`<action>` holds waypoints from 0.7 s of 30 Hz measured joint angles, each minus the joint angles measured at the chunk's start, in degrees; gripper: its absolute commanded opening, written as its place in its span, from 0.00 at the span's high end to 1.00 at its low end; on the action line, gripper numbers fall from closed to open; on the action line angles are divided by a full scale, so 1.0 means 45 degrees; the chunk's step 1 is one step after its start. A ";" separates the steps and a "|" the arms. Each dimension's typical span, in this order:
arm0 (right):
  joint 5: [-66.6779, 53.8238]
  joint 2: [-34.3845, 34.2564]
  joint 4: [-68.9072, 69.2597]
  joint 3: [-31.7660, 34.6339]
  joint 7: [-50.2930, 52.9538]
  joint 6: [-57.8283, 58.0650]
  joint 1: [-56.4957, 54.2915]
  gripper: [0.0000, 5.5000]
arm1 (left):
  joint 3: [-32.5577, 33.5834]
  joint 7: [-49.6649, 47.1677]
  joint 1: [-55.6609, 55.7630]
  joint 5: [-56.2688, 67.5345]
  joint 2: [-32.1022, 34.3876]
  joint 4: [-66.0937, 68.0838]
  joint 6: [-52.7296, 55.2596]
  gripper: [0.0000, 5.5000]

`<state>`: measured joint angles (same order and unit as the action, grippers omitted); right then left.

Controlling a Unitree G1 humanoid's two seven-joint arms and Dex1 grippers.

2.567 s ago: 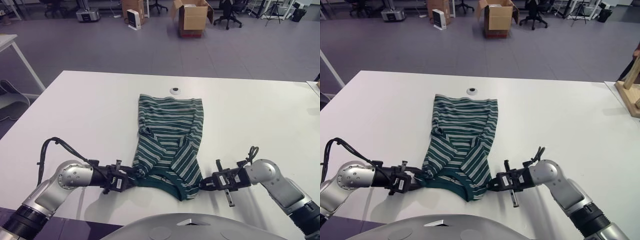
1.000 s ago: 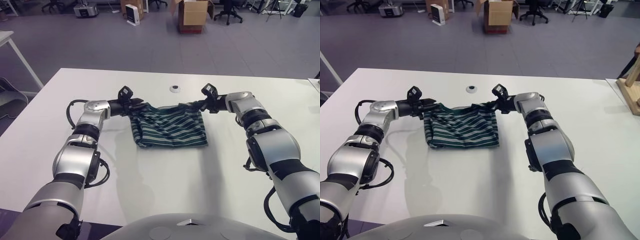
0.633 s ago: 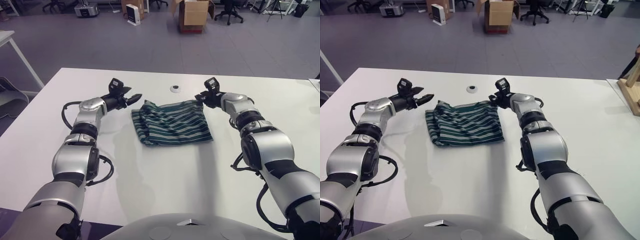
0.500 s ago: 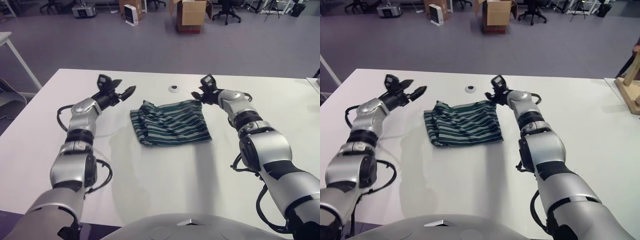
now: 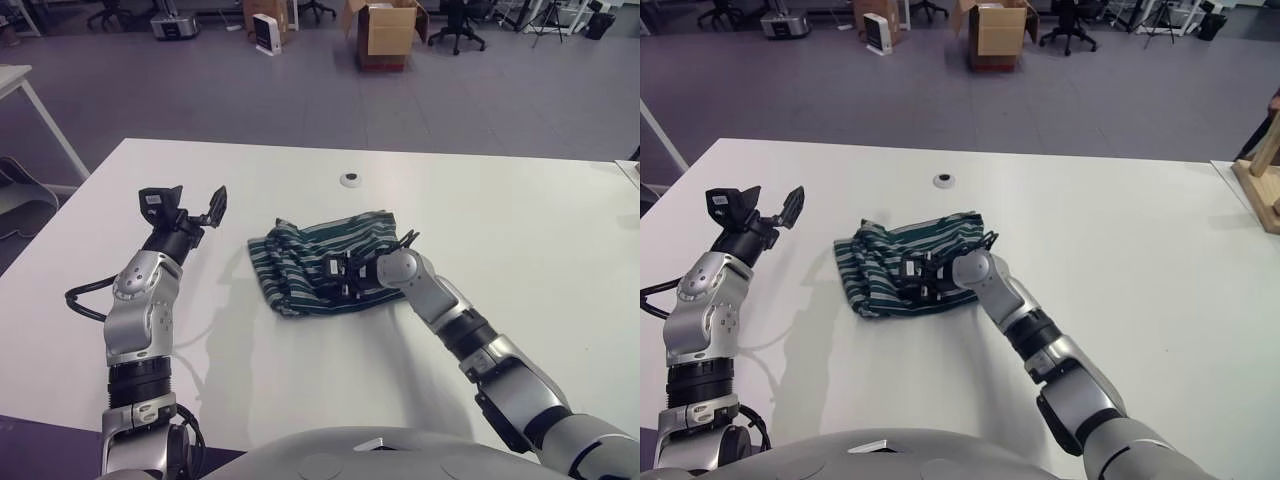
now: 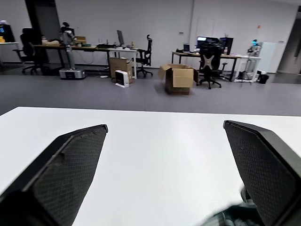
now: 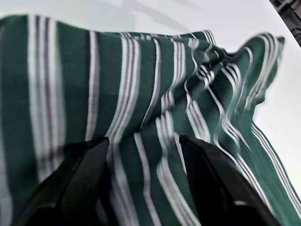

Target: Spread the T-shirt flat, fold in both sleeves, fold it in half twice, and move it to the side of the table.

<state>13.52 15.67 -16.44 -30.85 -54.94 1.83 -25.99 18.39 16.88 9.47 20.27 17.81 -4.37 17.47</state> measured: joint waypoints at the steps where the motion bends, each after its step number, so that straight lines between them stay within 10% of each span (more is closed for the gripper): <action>1: -0.0036 0.0464 0.0441 -0.0145 -0.0419 -0.0492 0.0188 0.49 | 0.0093 -0.0055 -0.0011 0.0000 0.0037 -0.0001 0.0058 0.18; 10: 0.0471 0.5881 -0.1736 0.0640 -0.1066 -0.8021 -0.0456 0.49 | -0.0028 0.0196 -0.0439 -0.0073 0.0811 -0.1548 0.0501 0.18; 21: -0.6684 0.9047 0.4450 0.3375 -0.5476 -0.1096 0.3490 0.29 | -0.7082 0.8752 -0.1462 -0.2685 0.5556 -0.3265 -0.2690 0.02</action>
<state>-16.56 56.38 3.59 -15.67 -79.58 -3.10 -10.28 -13.48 56.27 2.89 8.19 42.81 -19.06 5.36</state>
